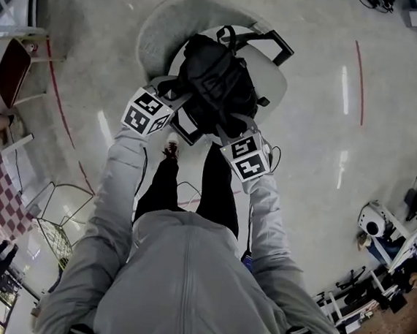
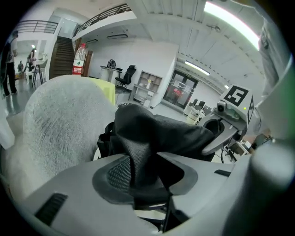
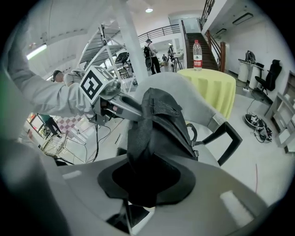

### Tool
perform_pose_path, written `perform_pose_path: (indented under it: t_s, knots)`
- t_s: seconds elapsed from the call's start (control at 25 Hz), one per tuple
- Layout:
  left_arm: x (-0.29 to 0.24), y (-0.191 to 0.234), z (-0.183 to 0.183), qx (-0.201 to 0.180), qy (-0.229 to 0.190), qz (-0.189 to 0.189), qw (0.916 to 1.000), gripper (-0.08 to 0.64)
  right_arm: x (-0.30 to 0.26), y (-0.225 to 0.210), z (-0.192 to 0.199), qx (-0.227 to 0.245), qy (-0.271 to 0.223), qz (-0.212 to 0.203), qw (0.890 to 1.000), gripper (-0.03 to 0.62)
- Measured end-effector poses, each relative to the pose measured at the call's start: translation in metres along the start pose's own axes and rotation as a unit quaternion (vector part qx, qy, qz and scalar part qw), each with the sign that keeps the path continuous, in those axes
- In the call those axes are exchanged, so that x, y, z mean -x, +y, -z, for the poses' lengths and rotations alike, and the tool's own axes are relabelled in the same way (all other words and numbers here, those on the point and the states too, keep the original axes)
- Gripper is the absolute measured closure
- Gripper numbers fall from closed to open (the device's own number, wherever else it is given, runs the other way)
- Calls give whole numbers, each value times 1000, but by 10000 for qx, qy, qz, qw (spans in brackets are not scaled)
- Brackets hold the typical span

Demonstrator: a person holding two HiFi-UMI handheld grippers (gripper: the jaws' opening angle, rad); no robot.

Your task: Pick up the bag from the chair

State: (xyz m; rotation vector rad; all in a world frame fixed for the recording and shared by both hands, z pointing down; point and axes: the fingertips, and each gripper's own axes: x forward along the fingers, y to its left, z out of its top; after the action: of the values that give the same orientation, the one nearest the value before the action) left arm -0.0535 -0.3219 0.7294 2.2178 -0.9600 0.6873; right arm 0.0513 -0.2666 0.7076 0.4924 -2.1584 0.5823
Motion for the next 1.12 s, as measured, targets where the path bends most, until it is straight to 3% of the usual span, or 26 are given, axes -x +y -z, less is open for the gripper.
perform_pose_path:
  t_s: [0.16, 0.44, 0.8, 1.12]
  knots:
    - [16, -6, -6, 242, -295, -106, 9992, 476, 11, 2, -9, -140, -121, 230, 9996, 523]
    - [49, -22, -33, 240, -847, -113, 9961, 515, 44, -4, -32, -490, -616, 786, 9938, 548]
    - [105, -80, -92, -352, -1421, -6, 9892, 531, 132, 5, -56, -795, -1245, 1440, 9785, 558]
    - [180, -140, -141, -942, -2221, 124, 9704, 537, 225, 51, -84, -613, -2004, 2007, 9570, 563]
